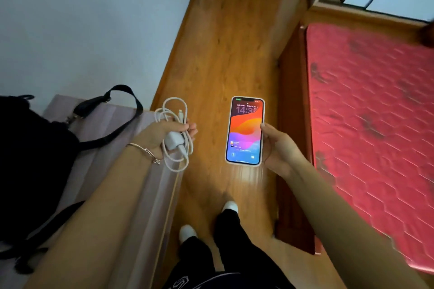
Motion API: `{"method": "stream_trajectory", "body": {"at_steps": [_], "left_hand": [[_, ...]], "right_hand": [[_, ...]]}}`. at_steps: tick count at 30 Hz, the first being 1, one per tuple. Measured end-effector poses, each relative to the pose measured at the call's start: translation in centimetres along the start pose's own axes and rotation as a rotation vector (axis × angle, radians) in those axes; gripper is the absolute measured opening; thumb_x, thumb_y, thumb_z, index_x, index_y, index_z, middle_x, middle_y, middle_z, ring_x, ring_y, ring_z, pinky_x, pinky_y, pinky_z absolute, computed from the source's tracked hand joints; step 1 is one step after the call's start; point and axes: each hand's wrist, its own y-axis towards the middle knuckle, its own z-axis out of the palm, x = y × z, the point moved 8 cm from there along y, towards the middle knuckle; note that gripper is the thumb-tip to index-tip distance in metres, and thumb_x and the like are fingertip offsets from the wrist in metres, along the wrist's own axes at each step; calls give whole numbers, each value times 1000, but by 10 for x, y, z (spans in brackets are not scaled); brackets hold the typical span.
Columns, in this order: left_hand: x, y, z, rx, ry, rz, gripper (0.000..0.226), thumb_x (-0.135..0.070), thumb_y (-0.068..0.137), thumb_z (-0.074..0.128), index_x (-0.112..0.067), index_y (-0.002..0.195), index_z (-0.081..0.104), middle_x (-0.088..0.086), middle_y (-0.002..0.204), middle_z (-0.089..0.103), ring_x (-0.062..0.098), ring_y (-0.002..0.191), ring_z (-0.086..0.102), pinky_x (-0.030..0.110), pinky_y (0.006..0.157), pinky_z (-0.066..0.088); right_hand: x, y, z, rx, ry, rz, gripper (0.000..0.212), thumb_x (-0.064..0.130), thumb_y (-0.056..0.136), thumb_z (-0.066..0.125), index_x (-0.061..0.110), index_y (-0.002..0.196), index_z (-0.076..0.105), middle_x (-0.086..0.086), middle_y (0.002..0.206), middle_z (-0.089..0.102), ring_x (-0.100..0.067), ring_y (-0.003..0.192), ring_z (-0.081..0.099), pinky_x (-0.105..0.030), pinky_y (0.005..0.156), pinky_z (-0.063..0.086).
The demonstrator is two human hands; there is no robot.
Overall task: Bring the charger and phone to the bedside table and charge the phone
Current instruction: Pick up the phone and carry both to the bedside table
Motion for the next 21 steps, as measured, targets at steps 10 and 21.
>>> {"method": "stream_trajectory", "body": {"at_steps": [10,21], "left_hand": [[-13,74,79,-25,28,-36,14,0,86,52,-9,88,63,4,73,75,16,74,73,30,65,59],[-62,139,112,-46,103,-60,14,0,80,59,-8,89,67,6,78,75,17,73,73,31,62,59]], "right_hand": [[78,23,-74,-40,112,-35,44,26,94,49,3,132,50,-16,116,67,-29,96,70,-46,89,53],[131,87,-96,-13,203,-21,43,26,95,48,4,132,50,-12,104,73,-27,95,71,-43,81,57]]}}
